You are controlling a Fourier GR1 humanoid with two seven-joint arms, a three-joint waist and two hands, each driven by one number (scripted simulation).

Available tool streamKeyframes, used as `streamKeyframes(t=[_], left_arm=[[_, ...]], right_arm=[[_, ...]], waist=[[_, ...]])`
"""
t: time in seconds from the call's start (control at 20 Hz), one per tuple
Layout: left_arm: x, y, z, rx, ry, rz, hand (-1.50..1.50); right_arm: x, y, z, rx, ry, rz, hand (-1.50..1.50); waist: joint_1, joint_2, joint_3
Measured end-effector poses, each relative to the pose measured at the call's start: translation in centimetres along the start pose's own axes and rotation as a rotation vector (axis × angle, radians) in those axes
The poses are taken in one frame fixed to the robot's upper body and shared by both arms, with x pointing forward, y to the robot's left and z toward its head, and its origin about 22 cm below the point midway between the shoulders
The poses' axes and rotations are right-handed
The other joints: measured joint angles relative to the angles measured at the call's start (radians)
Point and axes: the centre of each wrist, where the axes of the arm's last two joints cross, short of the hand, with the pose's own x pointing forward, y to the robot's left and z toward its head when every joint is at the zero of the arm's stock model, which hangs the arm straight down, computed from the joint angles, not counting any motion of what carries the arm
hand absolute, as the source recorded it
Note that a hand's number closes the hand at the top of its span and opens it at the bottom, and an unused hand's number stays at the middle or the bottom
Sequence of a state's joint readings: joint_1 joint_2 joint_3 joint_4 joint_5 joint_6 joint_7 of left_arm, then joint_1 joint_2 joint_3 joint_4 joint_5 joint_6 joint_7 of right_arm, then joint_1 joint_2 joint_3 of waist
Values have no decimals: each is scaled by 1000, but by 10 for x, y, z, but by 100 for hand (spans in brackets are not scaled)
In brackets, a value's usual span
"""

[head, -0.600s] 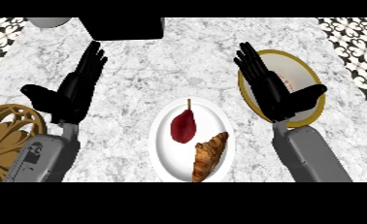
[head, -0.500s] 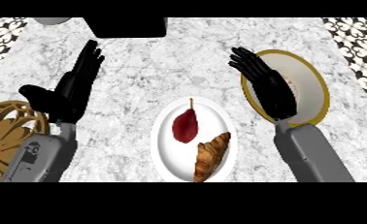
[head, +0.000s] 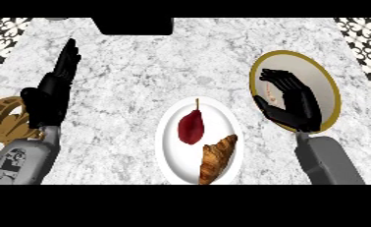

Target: Pick the pear from the plate and place it in the bowl

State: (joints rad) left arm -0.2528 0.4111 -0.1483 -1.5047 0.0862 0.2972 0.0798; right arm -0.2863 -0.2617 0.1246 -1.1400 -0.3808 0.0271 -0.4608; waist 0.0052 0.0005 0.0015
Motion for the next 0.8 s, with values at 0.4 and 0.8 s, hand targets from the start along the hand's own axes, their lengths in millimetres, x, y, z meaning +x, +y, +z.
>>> streamKeyframes(t=[0.4, 0.8], left_arm=[[-2, 4, 5, 26, 19, -33, 0], [-3, 3, 10, 22, 25, -35, 0]], right_arm=[[16, -21, 8, 229, -99, 234, -150], [66, 9, -28, 451, 38, 567, -150]], waist=[[-7, -2, -1], [-4, -5, -4]])
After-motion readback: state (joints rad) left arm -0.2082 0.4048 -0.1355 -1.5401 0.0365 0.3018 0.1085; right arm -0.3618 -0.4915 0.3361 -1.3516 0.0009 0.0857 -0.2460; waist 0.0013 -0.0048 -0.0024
